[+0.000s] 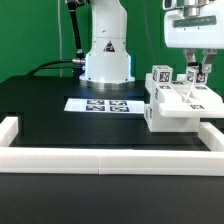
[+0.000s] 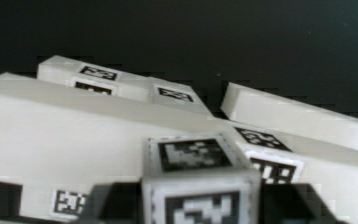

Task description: Assemble chair

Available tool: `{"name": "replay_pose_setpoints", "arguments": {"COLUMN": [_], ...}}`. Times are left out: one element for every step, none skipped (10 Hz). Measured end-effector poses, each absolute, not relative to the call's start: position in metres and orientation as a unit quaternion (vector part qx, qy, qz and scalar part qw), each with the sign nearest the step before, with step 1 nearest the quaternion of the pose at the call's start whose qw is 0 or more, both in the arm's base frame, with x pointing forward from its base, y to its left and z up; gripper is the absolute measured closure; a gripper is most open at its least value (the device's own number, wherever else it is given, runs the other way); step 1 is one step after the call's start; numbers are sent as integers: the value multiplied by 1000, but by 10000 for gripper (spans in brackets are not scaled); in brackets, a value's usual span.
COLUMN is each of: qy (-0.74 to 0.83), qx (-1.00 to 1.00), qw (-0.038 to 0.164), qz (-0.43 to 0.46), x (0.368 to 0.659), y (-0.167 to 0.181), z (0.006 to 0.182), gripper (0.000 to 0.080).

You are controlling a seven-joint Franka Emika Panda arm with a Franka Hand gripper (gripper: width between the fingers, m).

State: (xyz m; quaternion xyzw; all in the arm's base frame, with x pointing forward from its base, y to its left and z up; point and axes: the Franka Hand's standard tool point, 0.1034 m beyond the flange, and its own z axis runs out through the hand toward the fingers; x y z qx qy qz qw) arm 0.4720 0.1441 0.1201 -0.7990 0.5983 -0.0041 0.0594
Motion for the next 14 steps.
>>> {"name": "replay_pose_setpoints", "arguments": {"qy": [592,592,592,591,590,590,583,578,577,577,577,579,581,579], "qx": [-803,-803,-804,-805,-805,-805,-810,-814,-814,-814,-814,-812,-812,-813], "qw": [59,59,59,59,59,59,59,61,61,64,66,67,65,65], "qz": [-5,-5,-4,-5,-5,-4,-4,-5,-4,0,5,7,10,10], "x": [472,472,472,472,472,472,472,473,473,472,471,471,470,470], "y": [144,144,144,144,144,144,143,142,142,144,146,148,150,150], "z": [120,120,120,120,120,120,121,122,124,128,134,138,137,136], "gripper": [423,229,174,174,154,154,151,150,150,150,150,150,150,150]}}
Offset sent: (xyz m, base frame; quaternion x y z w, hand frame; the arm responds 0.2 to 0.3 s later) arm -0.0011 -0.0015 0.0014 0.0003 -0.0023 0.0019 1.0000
